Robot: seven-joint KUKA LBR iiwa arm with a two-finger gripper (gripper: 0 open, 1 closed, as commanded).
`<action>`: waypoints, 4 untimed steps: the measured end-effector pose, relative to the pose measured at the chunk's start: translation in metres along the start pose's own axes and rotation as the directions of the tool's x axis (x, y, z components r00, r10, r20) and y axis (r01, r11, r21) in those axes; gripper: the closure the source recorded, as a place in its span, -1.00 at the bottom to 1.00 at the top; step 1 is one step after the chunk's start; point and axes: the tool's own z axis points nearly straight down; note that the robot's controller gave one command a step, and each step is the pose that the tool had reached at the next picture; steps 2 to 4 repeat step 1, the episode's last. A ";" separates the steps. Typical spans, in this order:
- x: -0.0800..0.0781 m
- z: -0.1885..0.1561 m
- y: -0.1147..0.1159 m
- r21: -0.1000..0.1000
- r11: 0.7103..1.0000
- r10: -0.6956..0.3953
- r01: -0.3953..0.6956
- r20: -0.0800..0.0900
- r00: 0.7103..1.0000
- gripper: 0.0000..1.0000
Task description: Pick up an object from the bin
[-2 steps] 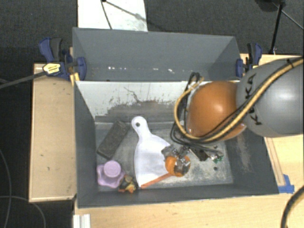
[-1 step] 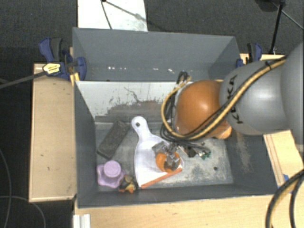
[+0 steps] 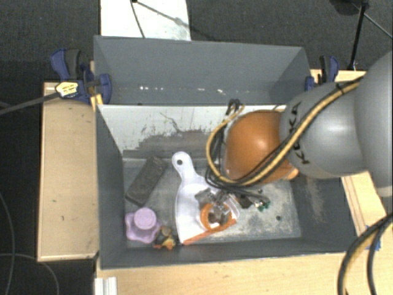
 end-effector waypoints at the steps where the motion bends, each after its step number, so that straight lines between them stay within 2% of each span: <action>1: -0.033 -0.169 -0.032 0.005 1.000 -0.016 0.016 0.004 1.000 1.00; 4: -0.033 -0.169 -0.032 0.005 1.000 -0.016 0.016 0.004 1.000 1.00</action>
Offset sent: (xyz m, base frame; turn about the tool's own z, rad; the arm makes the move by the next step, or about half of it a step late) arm 0.0000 0.0000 0.0000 0.0000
